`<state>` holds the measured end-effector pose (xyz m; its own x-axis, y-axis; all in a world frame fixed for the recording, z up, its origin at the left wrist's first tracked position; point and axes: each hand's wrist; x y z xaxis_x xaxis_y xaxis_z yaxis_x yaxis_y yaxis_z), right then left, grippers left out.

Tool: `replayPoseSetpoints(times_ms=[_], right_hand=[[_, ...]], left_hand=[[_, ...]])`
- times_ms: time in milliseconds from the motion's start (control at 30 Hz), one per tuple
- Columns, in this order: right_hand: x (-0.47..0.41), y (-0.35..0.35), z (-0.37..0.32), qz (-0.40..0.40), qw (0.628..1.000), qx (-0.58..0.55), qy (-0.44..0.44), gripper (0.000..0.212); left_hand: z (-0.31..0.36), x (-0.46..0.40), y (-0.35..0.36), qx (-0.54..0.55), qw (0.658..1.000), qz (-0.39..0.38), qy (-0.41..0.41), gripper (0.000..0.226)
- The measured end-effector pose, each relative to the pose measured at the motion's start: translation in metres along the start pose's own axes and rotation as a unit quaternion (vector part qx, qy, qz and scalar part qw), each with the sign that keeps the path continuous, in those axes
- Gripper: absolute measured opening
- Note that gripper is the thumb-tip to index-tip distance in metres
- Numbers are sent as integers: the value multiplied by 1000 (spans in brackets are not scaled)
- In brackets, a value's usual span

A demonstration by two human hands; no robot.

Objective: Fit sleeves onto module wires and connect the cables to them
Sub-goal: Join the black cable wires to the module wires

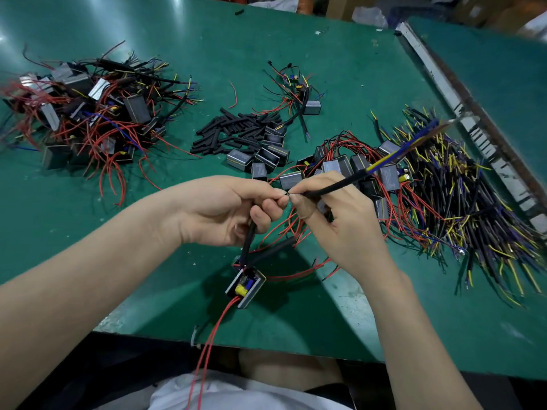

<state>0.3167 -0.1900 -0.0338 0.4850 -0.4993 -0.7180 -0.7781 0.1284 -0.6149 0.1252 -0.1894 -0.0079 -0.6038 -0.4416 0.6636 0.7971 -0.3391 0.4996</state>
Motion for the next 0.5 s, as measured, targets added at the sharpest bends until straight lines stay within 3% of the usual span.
replayPoseSetpoints(times_ms=[333, 500], right_hand=[[10, 5, -5, -22, 998, 7, 60, 14], [5, -1, 0, -44, 999, 14, 10, 18]], left_hand=[[3, -3, 5, 19, 998, -27, -44, 22], [4, -2, 1, 64, 995, -39, -70, 20]])
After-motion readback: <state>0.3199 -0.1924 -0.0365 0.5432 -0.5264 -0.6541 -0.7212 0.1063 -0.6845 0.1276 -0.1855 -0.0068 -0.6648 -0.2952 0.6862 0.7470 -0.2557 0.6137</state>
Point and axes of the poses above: each hand's wrist, its own x-axis away from the middle knuckle, its own y-axis out of the palm, z = x × y, and after that the axes turned 11 degrees about -y, right-handed
